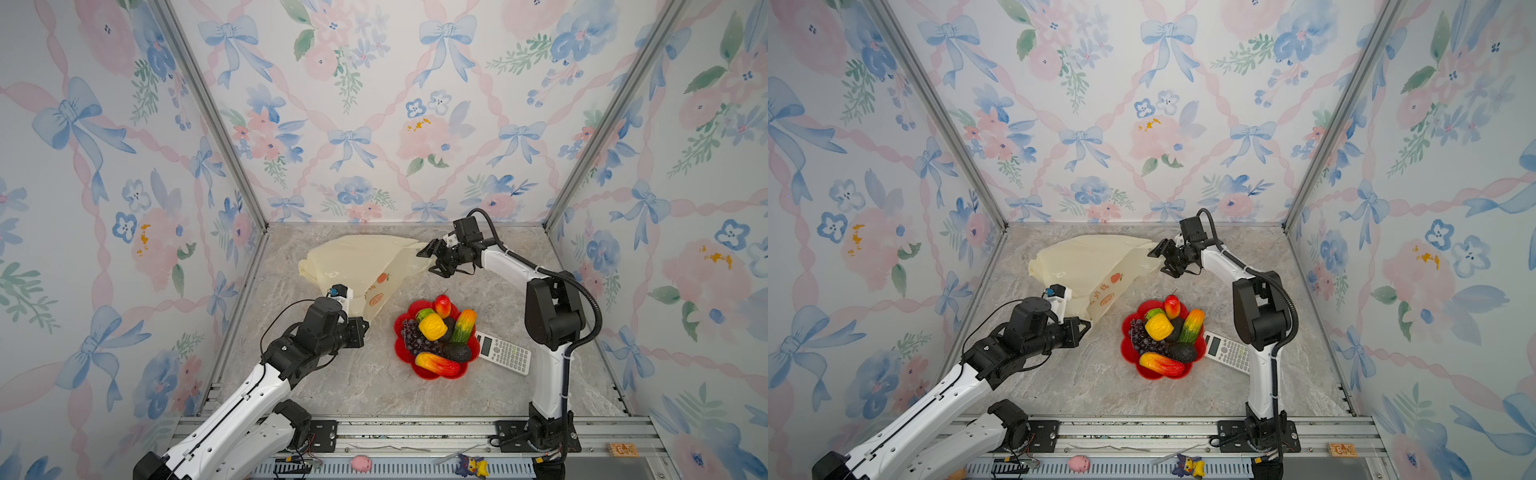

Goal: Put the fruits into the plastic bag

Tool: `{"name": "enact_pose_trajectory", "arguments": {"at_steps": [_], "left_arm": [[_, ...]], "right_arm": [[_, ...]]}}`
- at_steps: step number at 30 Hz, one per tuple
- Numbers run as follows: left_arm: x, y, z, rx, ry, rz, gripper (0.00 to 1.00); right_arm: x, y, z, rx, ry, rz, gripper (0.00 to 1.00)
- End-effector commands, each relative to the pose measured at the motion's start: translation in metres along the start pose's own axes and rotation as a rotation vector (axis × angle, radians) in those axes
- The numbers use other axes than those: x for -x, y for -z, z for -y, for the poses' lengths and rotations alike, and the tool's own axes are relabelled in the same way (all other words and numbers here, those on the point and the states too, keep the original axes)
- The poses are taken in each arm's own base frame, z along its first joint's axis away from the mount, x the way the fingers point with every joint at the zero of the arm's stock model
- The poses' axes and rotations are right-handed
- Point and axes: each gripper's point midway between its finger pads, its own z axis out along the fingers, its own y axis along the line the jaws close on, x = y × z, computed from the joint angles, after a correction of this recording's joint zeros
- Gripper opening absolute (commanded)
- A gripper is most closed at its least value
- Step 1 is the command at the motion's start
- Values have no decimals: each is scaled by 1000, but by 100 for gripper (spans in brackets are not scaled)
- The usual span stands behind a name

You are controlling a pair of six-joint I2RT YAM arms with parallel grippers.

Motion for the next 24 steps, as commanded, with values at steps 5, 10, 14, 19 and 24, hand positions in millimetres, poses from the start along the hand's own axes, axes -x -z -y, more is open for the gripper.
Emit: {"name": "enact_pose_trajectory", "arguments": {"at_steps": [5,10,14,19,24], "left_arm": [[5,3,3,-1,0,24,0],[6,2,4,-2,-11,17,0],[6,1,5,-4,-18,14,0],[5,4,7,-18,-23,16,0],[4,7,8,-30,-26,22,0]], "right_arm": [[-43,52,0,-243,358,-78,96],[-65,86,-23,-245,527,-37,96],[-79,112,-26,-245,548,-19,96],[-92,153,-20,-317,562,0,96],[-114,185,-34,-416,679,14,96]]}}
